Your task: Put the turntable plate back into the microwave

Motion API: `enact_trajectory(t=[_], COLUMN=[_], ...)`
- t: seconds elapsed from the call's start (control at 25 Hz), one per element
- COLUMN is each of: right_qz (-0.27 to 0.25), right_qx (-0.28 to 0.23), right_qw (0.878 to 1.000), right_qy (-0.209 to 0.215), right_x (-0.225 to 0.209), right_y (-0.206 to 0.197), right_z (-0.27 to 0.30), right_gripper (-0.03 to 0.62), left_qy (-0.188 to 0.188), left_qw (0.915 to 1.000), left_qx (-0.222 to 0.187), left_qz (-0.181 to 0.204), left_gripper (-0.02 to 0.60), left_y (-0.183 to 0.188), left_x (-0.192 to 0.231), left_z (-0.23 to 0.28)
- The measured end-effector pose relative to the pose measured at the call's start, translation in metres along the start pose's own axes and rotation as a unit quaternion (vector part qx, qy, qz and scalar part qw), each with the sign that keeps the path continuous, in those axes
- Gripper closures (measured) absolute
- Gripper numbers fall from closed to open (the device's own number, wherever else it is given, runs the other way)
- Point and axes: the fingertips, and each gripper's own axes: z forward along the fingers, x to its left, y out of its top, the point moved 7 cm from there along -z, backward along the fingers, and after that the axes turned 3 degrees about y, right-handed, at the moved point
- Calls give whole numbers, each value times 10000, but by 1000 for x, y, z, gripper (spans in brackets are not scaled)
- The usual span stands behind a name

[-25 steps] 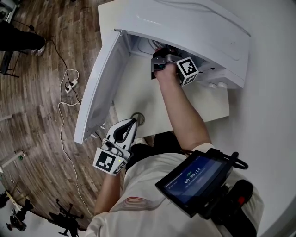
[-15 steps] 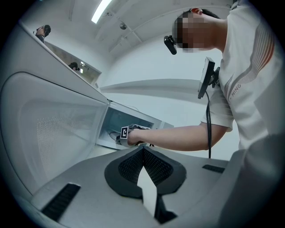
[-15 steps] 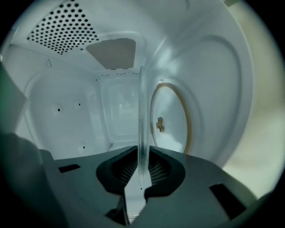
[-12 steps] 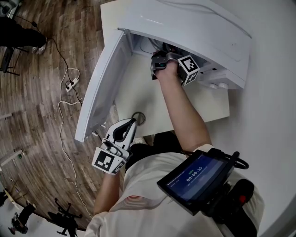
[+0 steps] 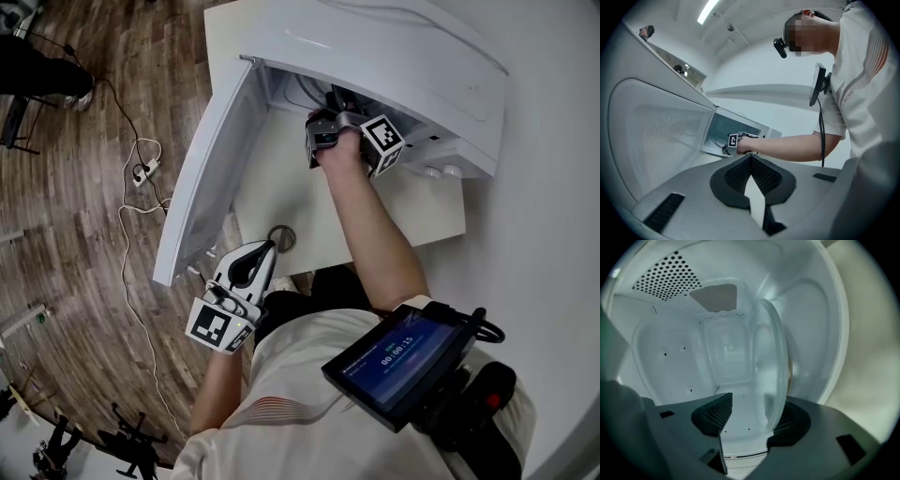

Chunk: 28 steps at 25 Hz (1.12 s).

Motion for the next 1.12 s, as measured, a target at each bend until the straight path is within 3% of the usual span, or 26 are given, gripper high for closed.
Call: enact_trajectory(t=[0.4, 0.84, 1.12], right_qz=[137, 363, 229], right_qx=[230, 763, 1023], right_qw=[9996, 9942, 9908], right_qy=[-123, -669, -856], right_x=[-3, -5, -6], right_y=[2, 1, -3], right_z=[-9, -12, -17], right_gripper=[358, 358, 358], left_qy=[-54, -86, -116], left_qw=[10000, 9998, 9996], left_qx=[-29, -71, -71], left_qz=[-56, -171, -233], left_gripper=[572, 572, 572], left_y=[-3, -8, -12], left_x=[-2, -4, -5], left_z=[0, -2, -2])
